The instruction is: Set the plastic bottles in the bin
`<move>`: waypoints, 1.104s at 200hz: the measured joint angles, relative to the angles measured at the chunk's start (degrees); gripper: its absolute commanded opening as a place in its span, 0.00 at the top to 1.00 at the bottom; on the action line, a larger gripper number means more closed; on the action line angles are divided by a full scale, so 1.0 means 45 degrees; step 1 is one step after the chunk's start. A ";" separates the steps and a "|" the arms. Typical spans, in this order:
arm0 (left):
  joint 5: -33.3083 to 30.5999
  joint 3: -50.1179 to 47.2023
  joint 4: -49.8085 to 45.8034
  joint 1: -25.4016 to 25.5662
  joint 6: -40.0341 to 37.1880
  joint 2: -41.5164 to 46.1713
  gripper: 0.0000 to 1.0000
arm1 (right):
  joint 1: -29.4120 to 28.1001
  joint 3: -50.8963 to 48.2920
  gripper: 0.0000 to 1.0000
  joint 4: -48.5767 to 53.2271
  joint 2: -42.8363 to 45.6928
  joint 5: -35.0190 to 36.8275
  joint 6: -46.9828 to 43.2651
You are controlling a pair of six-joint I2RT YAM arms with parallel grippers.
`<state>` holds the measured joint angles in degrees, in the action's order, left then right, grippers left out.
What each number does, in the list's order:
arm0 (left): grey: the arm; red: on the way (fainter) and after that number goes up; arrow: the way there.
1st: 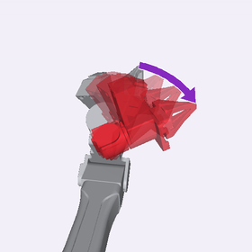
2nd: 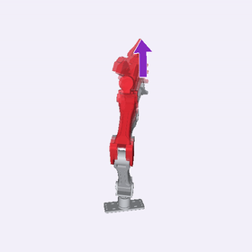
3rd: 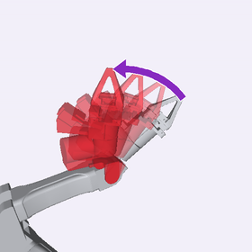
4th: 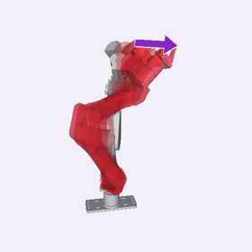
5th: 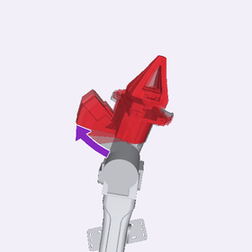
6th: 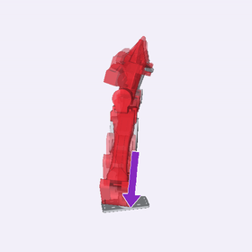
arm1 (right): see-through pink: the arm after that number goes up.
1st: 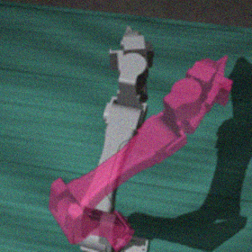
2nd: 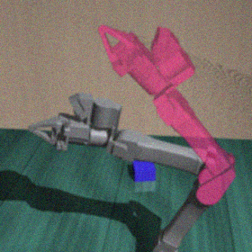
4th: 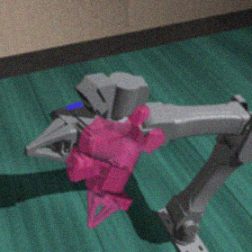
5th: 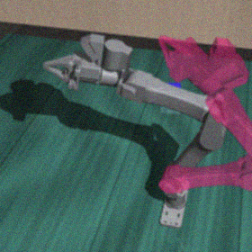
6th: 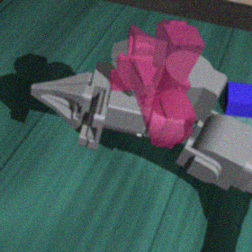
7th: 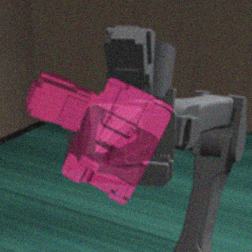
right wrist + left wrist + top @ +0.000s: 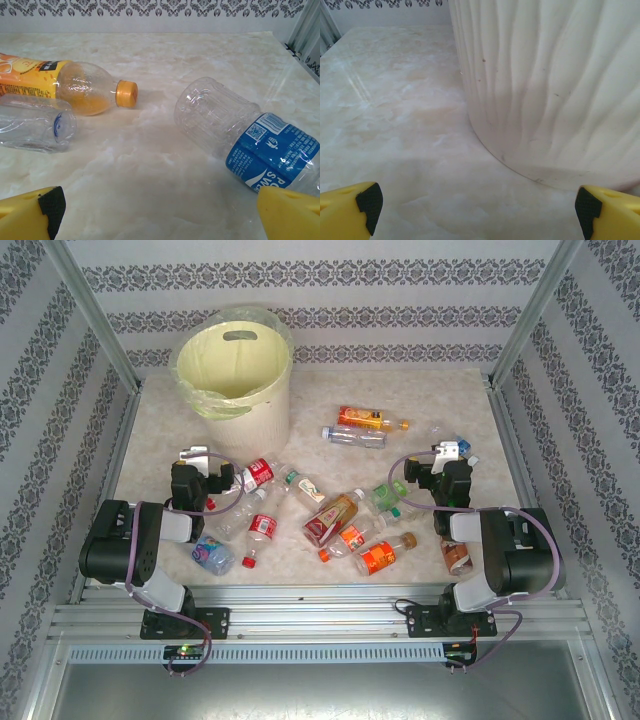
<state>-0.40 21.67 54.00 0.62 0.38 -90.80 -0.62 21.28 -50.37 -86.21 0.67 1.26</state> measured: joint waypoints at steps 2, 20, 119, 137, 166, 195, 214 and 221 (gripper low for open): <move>0.0000 0.0000 -0.0005 0.0000 0.0000 0.0000 0.00 | 0.0000 0.0000 0.02 0.0000 0.0000 0.0005 0.0000; 0.0078 0.0000 -0.0010 0.0000 0.0000 0.0000 0.00 | 0.0000 0.0000 0.02 0.0000 0.0000 0.0000 0.0005; 0.0335 0.0000 -0.0039 0.0000 -0.0010 0.0000 0.00 | 0.0000 0.0000 0.02 0.0000 0.0000 0.0000 0.0005; 0.0340 0.0000 -0.0034 0.0000 -0.0005 0.0000 0.00 | 0.0000 0.0000 0.02 0.0019 0.0000 0.0005 0.0005; 0.0238 -0.0058 -0.0092 0.0000 -0.0005 0.0165 0.00 | 0.0000 0.0345 0.02 0.1379 0.0544 0.0141 0.0010; -0.0092 -0.0053 -0.1044 0.0005 0.0000 0.1433 0.00 | -0.0005 0.1622 0.02 0.3910 0.1685 0.0602 0.0374; -0.0457 0.0039 -0.1860 0.0019 0.0005 0.2560 0.00 | -0.0092 0.2443 0.02 0.5353 0.2375 0.0787 0.0797; -0.0602 0.0126 -0.2229 0.0029 0.0015 0.2939 0.00 | -0.0151 0.2696 0.02 0.5887 0.2584 0.0816 0.1015</move>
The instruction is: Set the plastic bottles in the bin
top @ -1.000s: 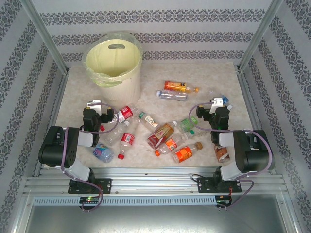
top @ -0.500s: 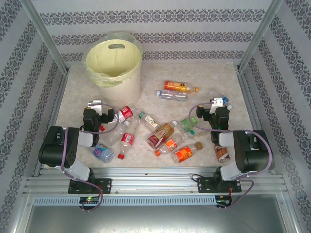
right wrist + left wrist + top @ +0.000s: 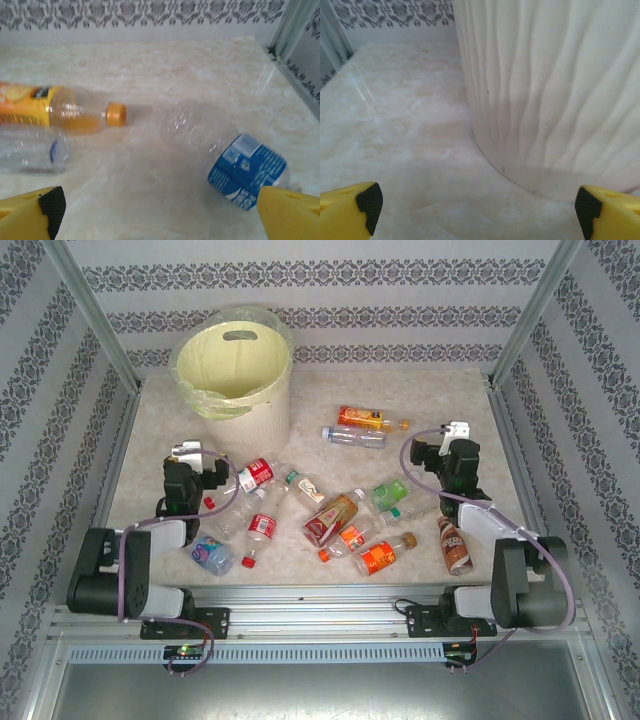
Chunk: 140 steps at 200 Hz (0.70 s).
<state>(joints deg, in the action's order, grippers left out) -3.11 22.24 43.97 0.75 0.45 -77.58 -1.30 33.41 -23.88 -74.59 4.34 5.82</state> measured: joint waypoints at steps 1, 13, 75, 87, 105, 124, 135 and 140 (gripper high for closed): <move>-0.0015 0.0015 -0.0053 0.0000 0.0000 0.0039 0.00 | -0.0005 0.0024 0.02 0.0063 0.0015 0.0010 0.0019; -0.0267 0.0291 -0.0928 0.0058 0.0068 0.0651 0.00 | -0.0058 0.0491 0.02 0.1112 0.0355 0.0039 0.0418; -0.1127 0.3065 -0.7616 0.1749 0.2132 0.3696 0.00 | -0.1608 0.2671 0.02 0.5960 0.1433 0.0267 0.2569; -0.1073 0.3764 -0.9020 0.2317 0.2671 0.4017 0.00 | -0.1957 0.3041 0.02 0.6577 0.1438 0.0121 0.2705; -0.0593 0.4493 -1.0647 0.2939 0.3308 0.4318 0.00 | -0.2380 0.3429 0.02 0.7407 0.1418 -0.0272 0.2725; 0.0719 0.4949 -1.1890 0.3356 0.3832 0.4454 0.00 | -0.2618 0.3852 0.02 0.8063 0.1234 -0.1326 0.2511; 0.1671 0.5178 -1.2386 0.3614 0.4027 0.4410 0.00 | -0.2691 0.4133 0.02 0.8325 0.0976 -0.2030 0.2225; 0.2050 0.5285 -1.2541 0.3735 0.4080 0.4367 0.00 | -0.2720 0.4260 0.02 0.8437 0.0850 -0.2302 0.2084</move>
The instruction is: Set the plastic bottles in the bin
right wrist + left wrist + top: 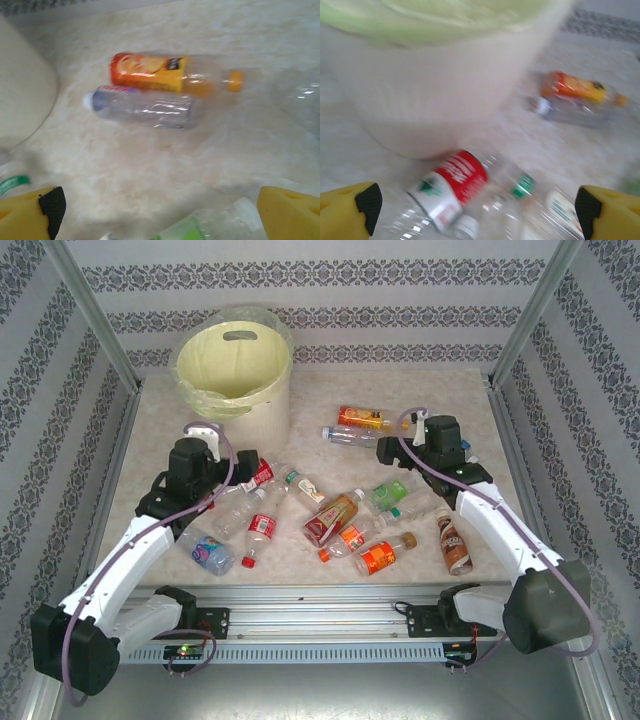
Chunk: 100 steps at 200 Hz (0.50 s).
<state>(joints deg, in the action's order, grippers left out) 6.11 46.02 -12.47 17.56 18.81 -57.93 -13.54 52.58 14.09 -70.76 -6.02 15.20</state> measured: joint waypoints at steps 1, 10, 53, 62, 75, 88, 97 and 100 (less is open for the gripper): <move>0.0117 0.0044 -0.0068 0.0039 0.0019 -0.0015 0.00 | -0.0019 0.0034 0.02 0.0049 -0.0039 -0.0053 -0.0058; 0.0826 0.0335 -0.0340 0.0287 0.0131 -0.0160 0.00 | -0.0049 0.0267 0.02 0.0243 -0.0291 -0.0442 -0.0296; 0.4182 0.2832 -0.0976 0.1588 0.0214 -0.1656 0.00 | -0.0053 0.1846 0.02 0.1219 -0.1938 -0.1515 -0.1763; 0.4605 0.3385 -0.1093 0.1802 0.0214 -0.2006 0.00 | -0.0053 0.2390 0.03 0.1418 -0.2463 -0.1617 -0.2098; 0.4964 0.3983 -0.1107 0.2045 0.0199 -0.2399 0.00 | -0.0102 0.3206 0.03 0.1651 -0.3298 -0.1739 -0.2565; 0.5042 0.4308 -0.1107 0.2229 0.0155 -0.2618 0.00 | -0.0194 0.3968 0.03 0.1914 -0.4095 -0.1724 -0.3070; 0.5022 0.4444 -0.1117 0.2312 0.0087 -0.2735 0.00 | -0.0306 0.4512 0.03 0.2157 -0.4707 -0.1608 -0.3449; 0.4983 0.4473 -0.1112 0.2341 0.0068 -0.2764 0.00 | -0.0330 0.4673 0.03 0.2225 -0.4867 -0.1559 -0.3526</move>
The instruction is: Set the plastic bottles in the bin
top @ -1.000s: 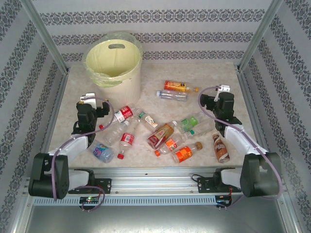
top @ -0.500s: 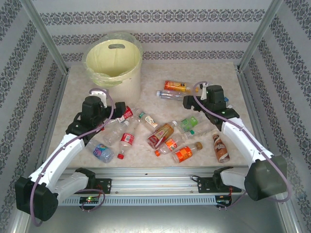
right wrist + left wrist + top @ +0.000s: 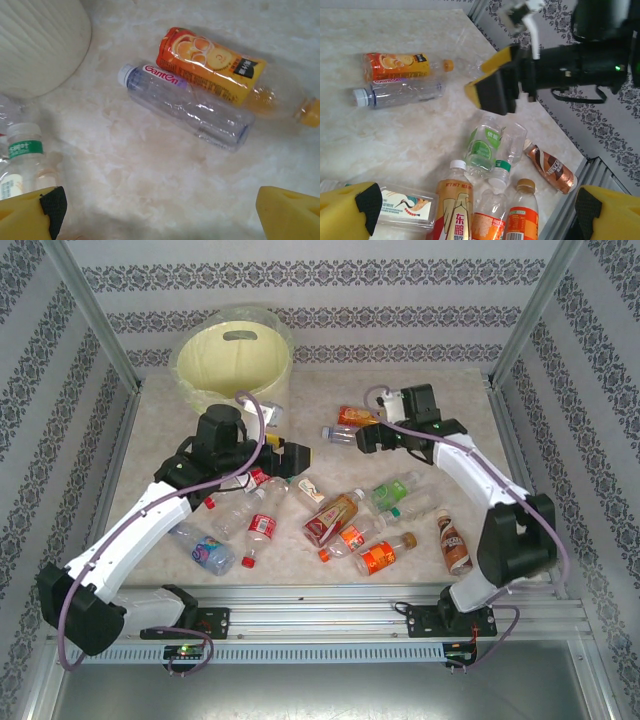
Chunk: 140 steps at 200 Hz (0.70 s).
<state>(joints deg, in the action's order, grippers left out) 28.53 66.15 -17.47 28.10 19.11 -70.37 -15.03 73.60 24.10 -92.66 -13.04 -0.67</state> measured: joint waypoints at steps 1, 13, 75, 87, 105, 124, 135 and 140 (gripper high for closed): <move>-0.0015 0.0010 0.0005 0.0005 -0.0005 -0.0019 0.00 | -0.0015 0.0029 0.03 0.0010 -0.0039 0.0019 -0.0029; -0.0209 0.0087 0.0005 0.0068 -0.0117 -0.0155 0.00 | -0.0194 0.0709 0.03 0.0413 -0.0777 0.0219 -0.0495; -0.2147 -0.0845 0.0743 0.0437 -0.1263 -0.0029 0.00 | -0.0724 0.3507 0.05 0.2215 -0.3648 0.1477 -0.2123; -0.2385 -0.1200 0.1064 0.0437 -0.1404 0.0092 0.00 | -0.0782 0.4041 0.05 0.2565 -0.4041 0.1729 -0.2370; -0.2501 -0.1666 0.1336 0.0437 -0.1540 0.0301 0.00 | -0.0889 0.4920 0.06 0.3021 -0.4600 0.2040 -0.2735; -0.2569 -0.1705 0.1472 0.0515 -0.1583 0.0330 0.00 | -0.0971 0.5799 0.07 0.3444 -0.5149 0.2268 -0.3055; -0.2594 -0.1705 0.1520 0.0597 -0.1583 0.0359 0.00 | -0.0971 0.6198 0.08 0.3560 -0.5450 0.2380 -0.3225; -0.2599 -0.1705 0.1530 0.0627 -0.1583 0.0364 0.00 | -0.0971 0.6348 0.09 0.3657 -0.5576 0.2390 -0.3288</move>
<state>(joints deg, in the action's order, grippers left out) 16.84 58.48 -10.59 30.92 11.99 -68.73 -19.40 102.17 40.56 -117.75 -2.28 -15.46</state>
